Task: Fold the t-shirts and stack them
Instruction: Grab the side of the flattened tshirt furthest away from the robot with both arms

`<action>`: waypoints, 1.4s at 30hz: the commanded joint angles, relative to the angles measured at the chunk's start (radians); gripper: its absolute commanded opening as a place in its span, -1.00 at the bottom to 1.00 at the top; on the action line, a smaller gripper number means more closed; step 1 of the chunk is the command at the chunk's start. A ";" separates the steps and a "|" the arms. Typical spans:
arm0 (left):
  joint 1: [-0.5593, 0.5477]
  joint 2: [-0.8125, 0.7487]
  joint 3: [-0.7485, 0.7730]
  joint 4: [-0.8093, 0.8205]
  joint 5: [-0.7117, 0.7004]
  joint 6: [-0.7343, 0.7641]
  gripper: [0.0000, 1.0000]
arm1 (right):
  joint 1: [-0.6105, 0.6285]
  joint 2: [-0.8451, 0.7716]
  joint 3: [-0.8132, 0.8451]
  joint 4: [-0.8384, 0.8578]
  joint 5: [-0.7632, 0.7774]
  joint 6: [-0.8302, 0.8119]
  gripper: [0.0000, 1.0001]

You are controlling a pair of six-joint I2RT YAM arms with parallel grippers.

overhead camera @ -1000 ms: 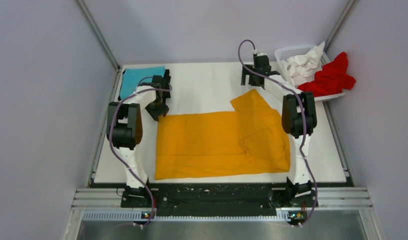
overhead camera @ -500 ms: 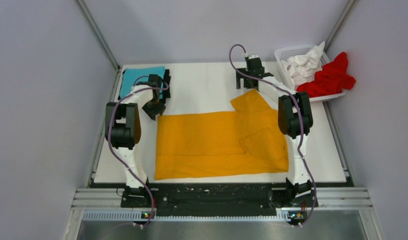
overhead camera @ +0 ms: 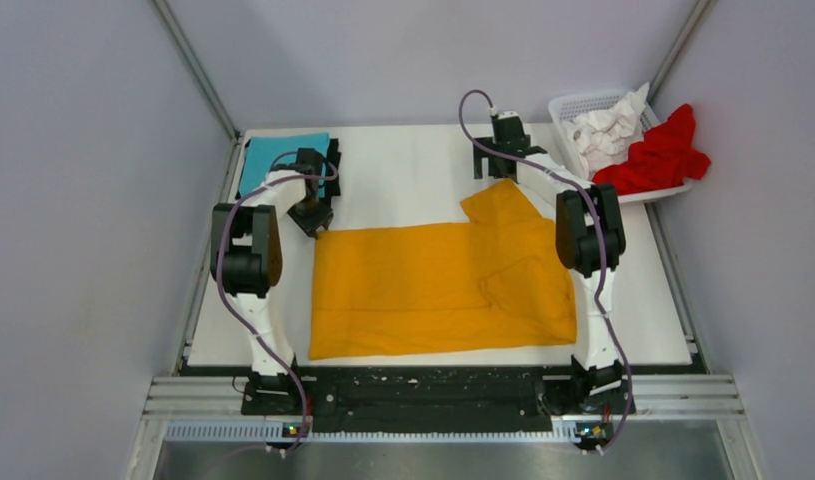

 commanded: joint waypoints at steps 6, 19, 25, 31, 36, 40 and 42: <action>0.001 0.015 -0.029 -0.048 -0.065 -0.014 -0.36 | 0.002 -0.012 -0.038 0.006 0.006 -0.004 0.93; -0.002 0.022 -0.017 -0.034 -0.011 0.015 -1.00 | 0.003 0.019 -0.051 0.018 -0.007 0.017 0.73; -0.002 -0.003 -0.028 -0.033 -0.016 0.019 -1.00 | 0.007 0.009 -0.081 -0.001 0.006 0.027 0.42; -0.002 -0.024 -0.031 -0.025 -0.010 0.020 -1.00 | 0.014 -0.048 -0.175 0.015 0.062 0.071 0.28; -0.004 -0.031 -0.037 -0.016 -0.001 0.024 -1.00 | 0.014 -0.061 -0.200 0.039 0.079 0.091 -0.02; -0.004 -0.034 -0.038 -0.009 0.009 0.026 -1.00 | 0.014 -0.064 -0.191 0.062 0.067 0.104 -0.57; -0.004 -0.037 -0.033 -0.010 0.010 0.027 -1.00 | 0.014 -0.069 -0.171 0.062 0.068 0.103 -0.79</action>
